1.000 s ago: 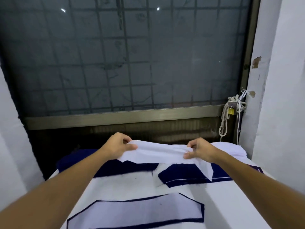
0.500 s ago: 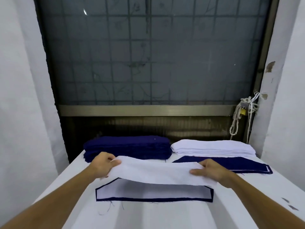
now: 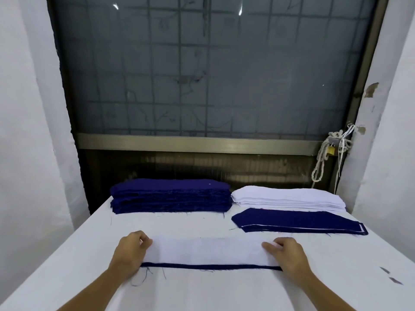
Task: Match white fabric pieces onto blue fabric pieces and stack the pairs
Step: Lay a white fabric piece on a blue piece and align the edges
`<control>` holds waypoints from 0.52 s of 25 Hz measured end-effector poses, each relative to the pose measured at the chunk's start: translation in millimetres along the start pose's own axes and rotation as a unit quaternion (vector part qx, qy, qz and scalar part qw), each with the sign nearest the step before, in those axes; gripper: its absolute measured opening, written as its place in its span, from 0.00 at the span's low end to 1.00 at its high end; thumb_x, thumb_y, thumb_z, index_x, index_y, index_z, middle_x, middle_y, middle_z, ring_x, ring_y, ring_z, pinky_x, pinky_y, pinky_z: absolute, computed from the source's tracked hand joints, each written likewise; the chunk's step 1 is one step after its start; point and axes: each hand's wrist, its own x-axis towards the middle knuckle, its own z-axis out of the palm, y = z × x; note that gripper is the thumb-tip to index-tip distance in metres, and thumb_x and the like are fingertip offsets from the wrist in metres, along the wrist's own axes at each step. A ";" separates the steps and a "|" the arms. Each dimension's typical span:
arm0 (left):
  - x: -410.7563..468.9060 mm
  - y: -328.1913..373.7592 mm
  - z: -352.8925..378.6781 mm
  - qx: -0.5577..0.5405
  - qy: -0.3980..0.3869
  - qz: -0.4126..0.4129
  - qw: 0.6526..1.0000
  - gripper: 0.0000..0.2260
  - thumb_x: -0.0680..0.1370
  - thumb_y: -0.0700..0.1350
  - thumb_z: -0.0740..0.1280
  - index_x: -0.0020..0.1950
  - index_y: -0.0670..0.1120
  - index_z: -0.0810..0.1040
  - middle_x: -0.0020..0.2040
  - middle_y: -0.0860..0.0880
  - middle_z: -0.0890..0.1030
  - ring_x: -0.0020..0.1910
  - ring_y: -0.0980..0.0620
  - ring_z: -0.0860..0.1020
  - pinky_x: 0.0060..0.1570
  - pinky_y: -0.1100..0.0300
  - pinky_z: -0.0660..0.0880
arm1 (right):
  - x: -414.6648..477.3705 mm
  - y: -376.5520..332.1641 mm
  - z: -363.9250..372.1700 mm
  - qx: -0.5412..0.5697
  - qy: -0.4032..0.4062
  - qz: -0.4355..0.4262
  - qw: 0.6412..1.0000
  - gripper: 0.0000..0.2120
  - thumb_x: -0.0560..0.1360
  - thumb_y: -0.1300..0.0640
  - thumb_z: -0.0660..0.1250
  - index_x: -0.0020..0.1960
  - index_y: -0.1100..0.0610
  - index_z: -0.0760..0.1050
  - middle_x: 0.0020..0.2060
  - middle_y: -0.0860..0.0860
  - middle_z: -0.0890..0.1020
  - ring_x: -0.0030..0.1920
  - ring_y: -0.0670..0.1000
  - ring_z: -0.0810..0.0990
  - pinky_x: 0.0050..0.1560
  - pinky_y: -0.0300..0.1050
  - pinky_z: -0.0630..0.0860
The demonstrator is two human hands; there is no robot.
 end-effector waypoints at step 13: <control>-11.7 -8.6 10.1 0.002 0.107 0.012 0.994 0.06 0.79 0.48 0.71 0.46 0.51 0.75 0.44 0.52 0.80 0.42 0.51 0.77 0.40 0.54 0.72 | -2.6 11.0 12.7 -0.167 0.093 -0.087 0.978 0.07 0.80 0.59 0.61 0.44 0.55 0.75 0.40 0.49 0.79 0.45 0.52 0.75 0.46 0.49 0.74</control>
